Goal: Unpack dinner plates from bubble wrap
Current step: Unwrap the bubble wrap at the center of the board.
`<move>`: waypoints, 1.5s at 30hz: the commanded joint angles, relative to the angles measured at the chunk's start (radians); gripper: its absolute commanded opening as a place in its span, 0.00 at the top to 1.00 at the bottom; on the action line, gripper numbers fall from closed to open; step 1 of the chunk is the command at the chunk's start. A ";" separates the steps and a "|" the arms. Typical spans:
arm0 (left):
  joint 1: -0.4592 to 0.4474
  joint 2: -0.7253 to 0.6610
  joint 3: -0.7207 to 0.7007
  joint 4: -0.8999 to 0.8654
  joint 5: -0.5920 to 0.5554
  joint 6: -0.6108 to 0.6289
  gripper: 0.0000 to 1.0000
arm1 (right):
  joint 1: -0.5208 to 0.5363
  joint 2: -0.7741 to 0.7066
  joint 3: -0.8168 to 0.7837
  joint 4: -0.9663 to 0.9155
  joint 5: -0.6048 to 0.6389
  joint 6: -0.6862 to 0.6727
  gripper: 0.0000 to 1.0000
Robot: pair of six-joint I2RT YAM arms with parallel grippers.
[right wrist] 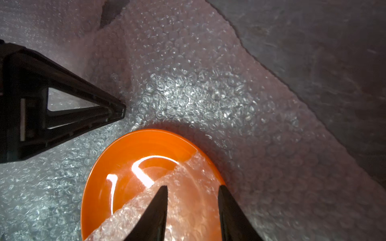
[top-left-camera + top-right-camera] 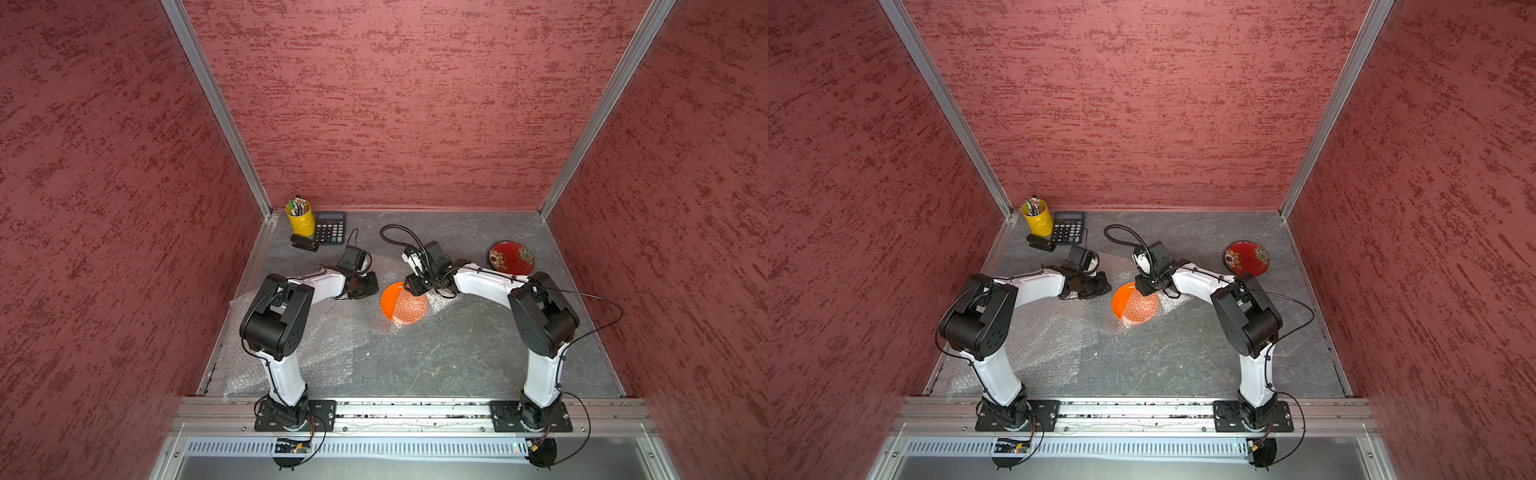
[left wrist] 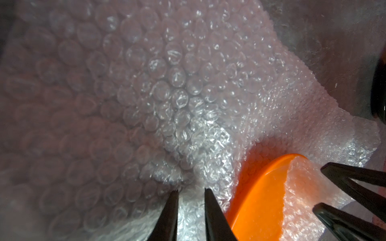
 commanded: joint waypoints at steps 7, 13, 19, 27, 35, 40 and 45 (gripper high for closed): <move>0.000 0.042 -0.030 -0.032 -0.002 -0.006 0.76 | 0.029 0.068 0.052 -0.029 0.074 -0.012 0.56; -0.002 0.043 -0.037 -0.024 0.005 -0.009 0.76 | 0.042 0.099 0.047 -0.028 0.100 -0.012 0.58; -0.002 0.044 -0.047 -0.017 0.006 -0.011 0.76 | 0.053 0.116 0.024 -0.023 0.114 -0.013 0.70; -0.002 0.045 -0.062 -0.002 0.005 -0.025 0.75 | 0.056 0.066 -0.018 0.012 0.111 -0.003 0.99; -0.016 0.048 -0.069 0.010 -0.019 -0.047 0.76 | 0.056 -0.048 -0.084 0.044 0.056 0.012 1.00; -0.025 0.055 -0.077 0.031 -0.031 -0.065 0.76 | 0.055 -0.111 -0.119 0.015 0.030 0.016 1.00; -0.028 0.079 -0.086 0.064 -0.025 -0.081 0.76 | 0.056 -0.179 -0.168 -0.011 0.010 0.029 1.00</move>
